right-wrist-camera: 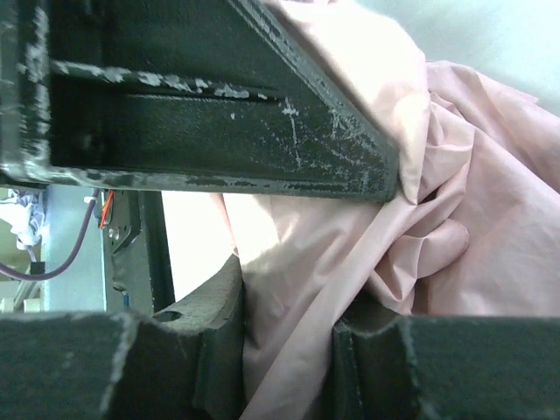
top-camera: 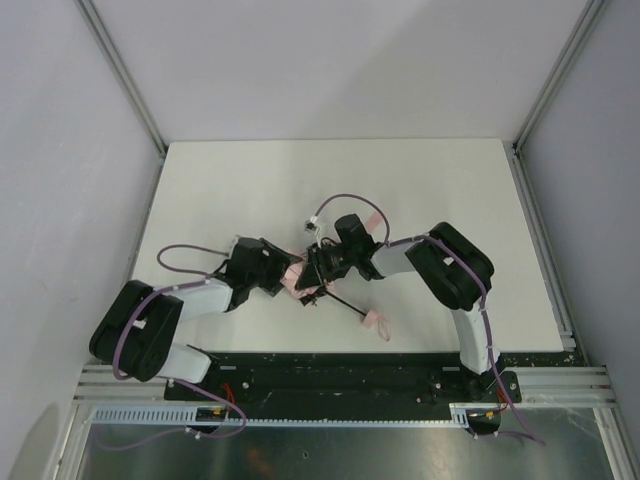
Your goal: Put away the umbrella
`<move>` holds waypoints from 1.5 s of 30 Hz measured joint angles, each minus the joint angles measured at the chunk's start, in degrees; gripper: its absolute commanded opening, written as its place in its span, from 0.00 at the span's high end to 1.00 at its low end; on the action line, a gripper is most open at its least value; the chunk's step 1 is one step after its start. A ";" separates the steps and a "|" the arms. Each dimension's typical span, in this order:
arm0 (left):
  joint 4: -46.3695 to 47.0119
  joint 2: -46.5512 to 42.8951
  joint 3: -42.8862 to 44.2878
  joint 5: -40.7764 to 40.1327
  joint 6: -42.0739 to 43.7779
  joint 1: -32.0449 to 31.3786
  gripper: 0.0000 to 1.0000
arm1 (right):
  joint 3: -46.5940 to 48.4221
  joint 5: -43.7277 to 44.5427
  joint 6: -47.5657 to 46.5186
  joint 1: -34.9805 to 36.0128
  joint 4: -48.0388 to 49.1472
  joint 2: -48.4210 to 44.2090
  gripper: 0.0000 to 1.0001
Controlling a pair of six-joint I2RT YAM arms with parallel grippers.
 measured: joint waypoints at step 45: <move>-7.41 -6.29 -2.86 -1.99 -4.48 -0.20 0.91 | 4.37 76.39 -22.58 27.23 -16.11 -3.87 0.95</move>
